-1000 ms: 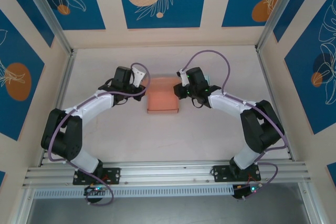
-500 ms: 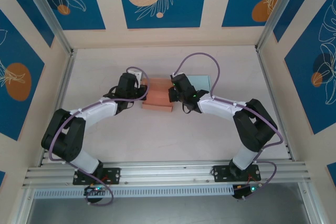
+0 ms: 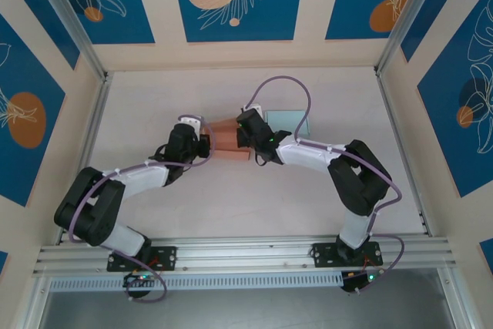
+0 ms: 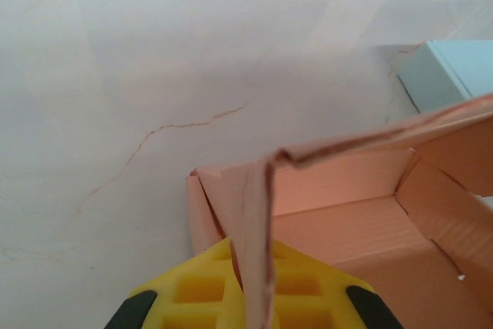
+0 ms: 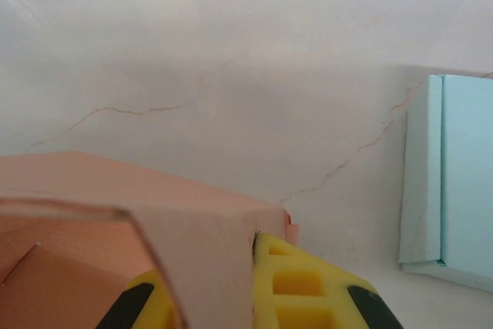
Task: Fold the paper box
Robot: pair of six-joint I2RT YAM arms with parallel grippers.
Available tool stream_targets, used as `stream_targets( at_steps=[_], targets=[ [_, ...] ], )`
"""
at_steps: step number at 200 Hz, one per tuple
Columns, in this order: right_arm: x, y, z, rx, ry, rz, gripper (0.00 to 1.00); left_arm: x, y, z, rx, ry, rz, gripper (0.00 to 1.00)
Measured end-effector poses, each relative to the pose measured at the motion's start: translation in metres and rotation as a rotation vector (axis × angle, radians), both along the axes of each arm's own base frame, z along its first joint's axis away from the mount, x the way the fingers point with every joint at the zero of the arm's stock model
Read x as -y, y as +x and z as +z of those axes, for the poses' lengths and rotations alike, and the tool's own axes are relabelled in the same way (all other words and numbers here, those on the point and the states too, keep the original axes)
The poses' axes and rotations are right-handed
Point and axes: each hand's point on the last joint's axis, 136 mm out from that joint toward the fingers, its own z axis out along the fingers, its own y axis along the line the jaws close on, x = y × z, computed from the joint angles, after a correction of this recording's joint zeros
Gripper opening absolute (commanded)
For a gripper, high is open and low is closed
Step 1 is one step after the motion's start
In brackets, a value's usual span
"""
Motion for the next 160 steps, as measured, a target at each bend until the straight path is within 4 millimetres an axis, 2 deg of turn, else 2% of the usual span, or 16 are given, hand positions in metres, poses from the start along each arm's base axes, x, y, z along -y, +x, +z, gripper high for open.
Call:
stream_targets(
  at_steps=[94,160],
  targets=[
    [-0.013,0.004,0.008,0.002,-0.027,-0.031,0.06,-0.007,0.003,-0.002,0.034,0.018,0.046,0.0],
    [-0.023,0.007,0.007,0.01,0.033,-0.059,0.06,-0.011,0.011,-0.005,0.057,0.027,0.084,0.0]
  ],
)
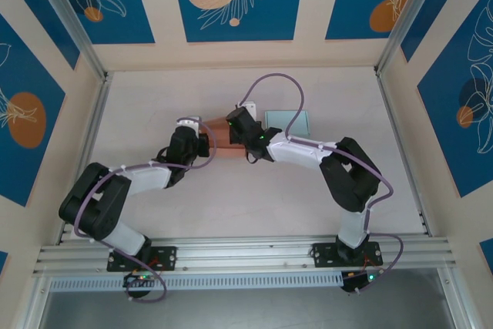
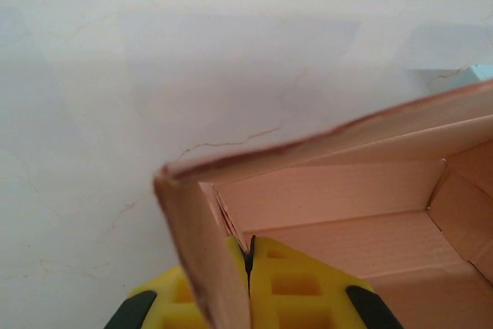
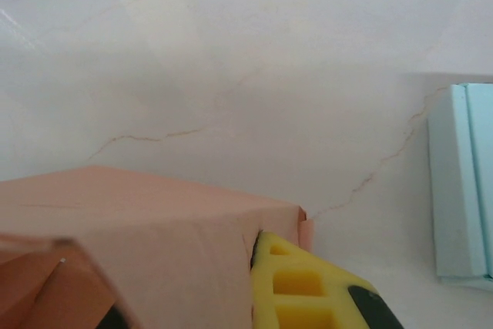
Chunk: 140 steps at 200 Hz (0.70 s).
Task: Fold the paper box
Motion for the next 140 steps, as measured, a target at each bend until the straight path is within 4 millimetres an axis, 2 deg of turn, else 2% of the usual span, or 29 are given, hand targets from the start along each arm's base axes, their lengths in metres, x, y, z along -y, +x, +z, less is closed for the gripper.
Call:
stream_targets(
  at_steps=[50,93,109,118,140],
  targets=[
    [-0.006,-0.001,0.004,0.043,-0.007,-0.009,0.06,-0.005,0.0,-0.001,0.006,0.024,0.032,0.0],
    [0.005,-0.019,-0.016,0.045,-0.073,-0.01,0.06,-0.002,-0.002,-0.001,0.005,0.028,0.025,0.0],
    [0.004,-0.027,-0.017,0.061,-0.071,0.006,0.06,-0.003,-0.003,-0.003,0.004,0.031,0.03,0.0],
    [0.004,-0.033,-0.019,0.071,-0.071,0.019,0.06,-0.004,-0.004,-0.003,0.003,0.03,0.031,0.05],
    [0.002,-0.045,-0.022,0.095,-0.079,0.05,0.05,-0.003,-0.015,-0.006,-0.015,0.026,0.013,0.35]
  ],
)
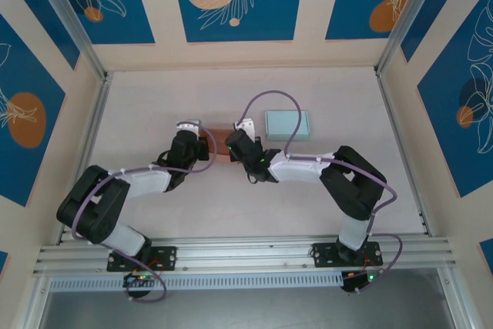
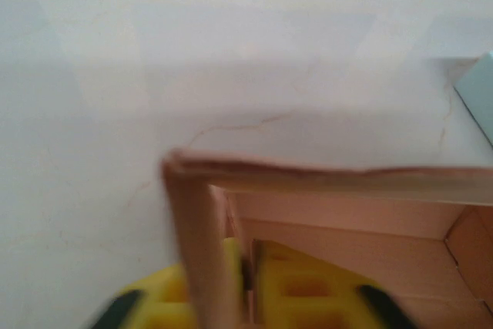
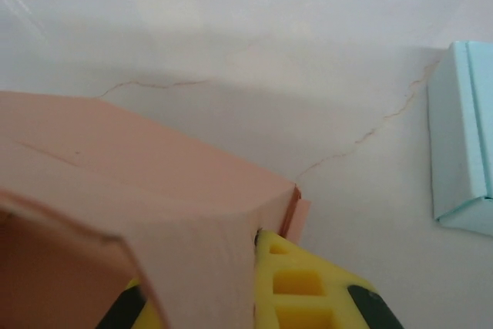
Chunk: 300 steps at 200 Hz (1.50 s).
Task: Fold the paper box
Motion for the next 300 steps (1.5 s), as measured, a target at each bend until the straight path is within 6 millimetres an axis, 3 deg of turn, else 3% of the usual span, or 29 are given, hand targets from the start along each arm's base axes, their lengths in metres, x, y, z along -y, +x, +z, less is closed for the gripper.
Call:
stream_targets(
  at_steps=[9,25,71,127,200,226,247,261,276,300],
  targets=[
    [-0.004,-0.004,0.0,0.012,0.002,0.019,0.05,0.003,-0.008,-0.005,-0.025,-0.004,-0.02,0.46],
    [-0.013,-0.009,0.003,0.032,0.012,0.051,0.05,0.008,-0.024,-0.012,-0.069,-0.01,-0.056,0.52],
    [-0.039,-0.025,-0.005,0.042,0.028,0.157,0.02,0.02,-0.056,0.006,-0.101,-0.081,-0.156,0.71],
    [-0.054,-0.027,-0.007,0.066,0.026,0.186,0.01,0.002,-0.087,0.031,-0.09,-0.147,-0.138,0.73],
    [-0.058,-0.027,-0.007,0.082,0.014,0.192,0.0,-0.019,-0.119,0.119,0.07,-0.296,-0.124,0.72],
    [-0.061,-0.03,-0.009,0.094,-0.003,0.207,0.01,-0.031,-0.106,0.152,0.139,-0.217,-0.072,0.75],
    [-0.066,-0.032,-0.009,0.109,-0.015,0.218,0.01,-0.038,-0.075,0.162,0.139,-0.1,-0.023,0.75],
    [-0.069,-0.033,-0.01,0.118,-0.026,0.223,0.01,-0.046,-0.046,0.158,0.101,-0.037,0.009,0.69],
    [-0.07,-0.035,-0.01,0.124,-0.038,0.227,0.01,-0.052,-0.019,0.139,0.025,0.015,0.025,0.62],
    [-0.07,-0.036,-0.011,0.13,-0.048,0.226,0.01,-0.048,0.002,0.105,-0.088,0.067,-0.017,0.51]
  ],
)
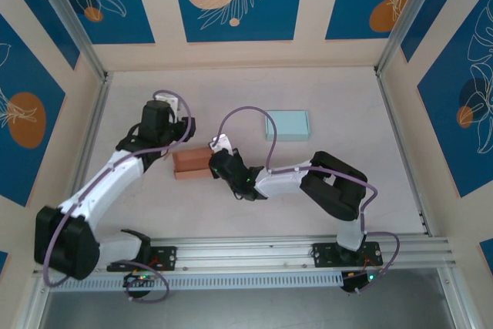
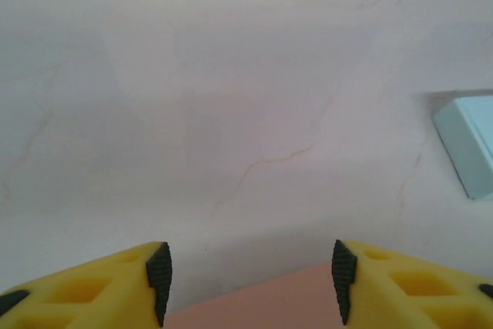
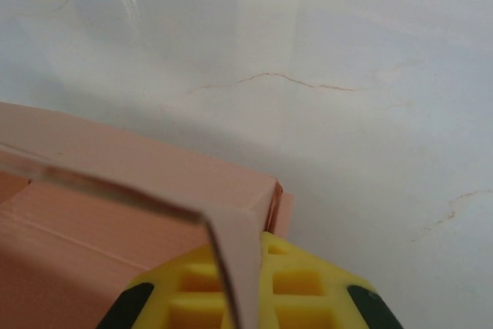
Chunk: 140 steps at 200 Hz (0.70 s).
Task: Fold the paper box
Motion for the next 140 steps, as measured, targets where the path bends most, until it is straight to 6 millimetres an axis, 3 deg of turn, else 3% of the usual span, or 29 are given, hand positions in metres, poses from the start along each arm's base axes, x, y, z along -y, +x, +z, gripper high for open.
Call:
stream_targets(
  at_steps=[26,58,80,95,140],
  targets=[
    [0.0,-0.001,-0.001,0.004,-0.008,-0.002,0.02,0.019,-0.003,-0.034,-0.106,-0.028,-0.089,0.44],
    [-0.001,-0.003,-0.003,0.007,-0.034,0.0,0.13,0.026,-0.018,-0.066,-0.193,-0.066,-0.122,0.39],
    [0.004,-0.019,-0.031,-0.037,-0.154,0.029,0.21,0.027,-0.025,-0.084,-0.23,-0.077,-0.134,0.37],
    [0.002,-0.024,-0.032,-0.034,-0.171,0.033,0.25,0.028,-0.031,-0.098,-0.26,-0.087,-0.134,0.36],
    [-0.005,-0.04,-0.031,-0.046,-0.226,0.059,0.49,0.029,-0.04,-0.116,-0.28,-0.125,-0.126,0.32]
  ],
)
